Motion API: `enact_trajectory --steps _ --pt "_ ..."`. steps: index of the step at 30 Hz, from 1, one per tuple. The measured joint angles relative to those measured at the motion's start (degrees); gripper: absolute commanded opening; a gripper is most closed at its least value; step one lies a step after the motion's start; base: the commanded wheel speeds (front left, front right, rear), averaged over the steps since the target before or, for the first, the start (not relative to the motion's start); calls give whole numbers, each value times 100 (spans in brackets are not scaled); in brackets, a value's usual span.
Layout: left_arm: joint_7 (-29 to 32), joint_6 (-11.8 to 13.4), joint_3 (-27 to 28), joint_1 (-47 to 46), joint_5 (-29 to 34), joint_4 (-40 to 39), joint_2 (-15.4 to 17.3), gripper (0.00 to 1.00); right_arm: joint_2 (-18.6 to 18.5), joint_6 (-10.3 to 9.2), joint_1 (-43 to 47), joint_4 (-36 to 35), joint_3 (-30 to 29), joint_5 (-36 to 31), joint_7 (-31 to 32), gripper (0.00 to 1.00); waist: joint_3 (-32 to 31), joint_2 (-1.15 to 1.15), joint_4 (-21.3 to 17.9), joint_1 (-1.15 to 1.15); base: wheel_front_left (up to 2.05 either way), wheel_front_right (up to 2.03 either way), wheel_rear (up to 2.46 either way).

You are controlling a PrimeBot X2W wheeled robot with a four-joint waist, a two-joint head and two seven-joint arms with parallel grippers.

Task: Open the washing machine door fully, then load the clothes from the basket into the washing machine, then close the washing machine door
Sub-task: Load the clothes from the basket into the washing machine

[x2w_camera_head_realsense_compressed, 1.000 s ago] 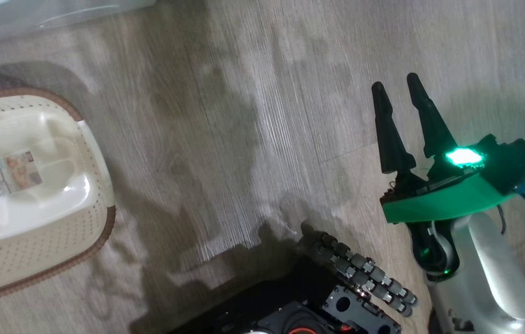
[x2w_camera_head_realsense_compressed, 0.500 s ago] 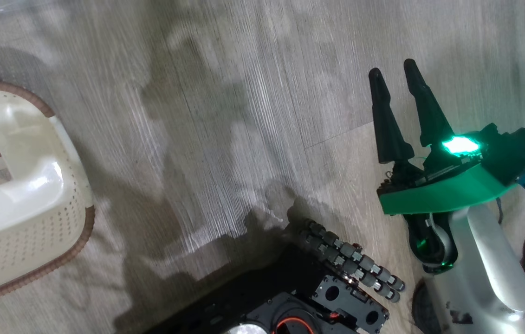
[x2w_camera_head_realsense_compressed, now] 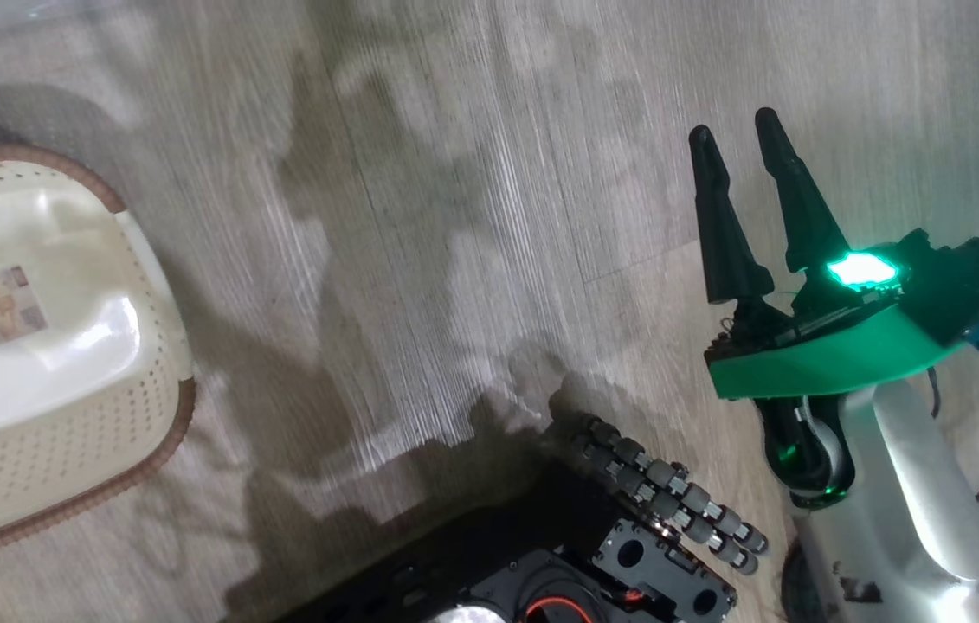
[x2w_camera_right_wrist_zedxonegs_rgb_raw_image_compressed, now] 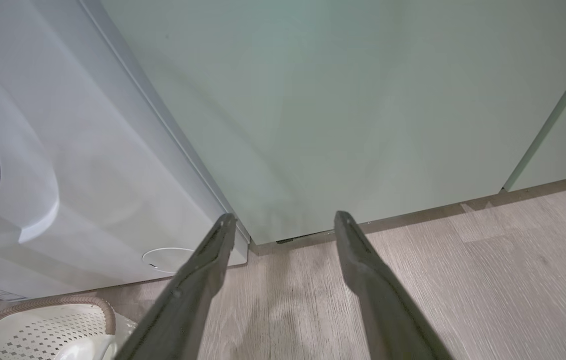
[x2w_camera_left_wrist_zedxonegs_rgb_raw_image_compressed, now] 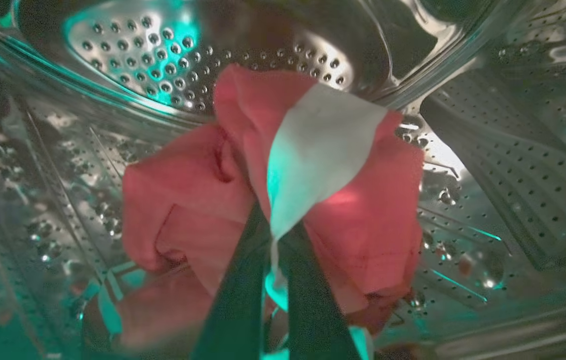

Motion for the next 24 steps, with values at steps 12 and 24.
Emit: enact_trajectory --steps 12,24 --pt "-721 531 -46 1173 -97 -341 -457 100 0 0 163 40 -335 -299 0 100 -474 0 377 0 0 0 0" --pt "-862 1248 -152 2748 -221 -2090 -727 100 0 0 387 45 -625 -569 0 100 -1023 0 722 0 0 0 0"
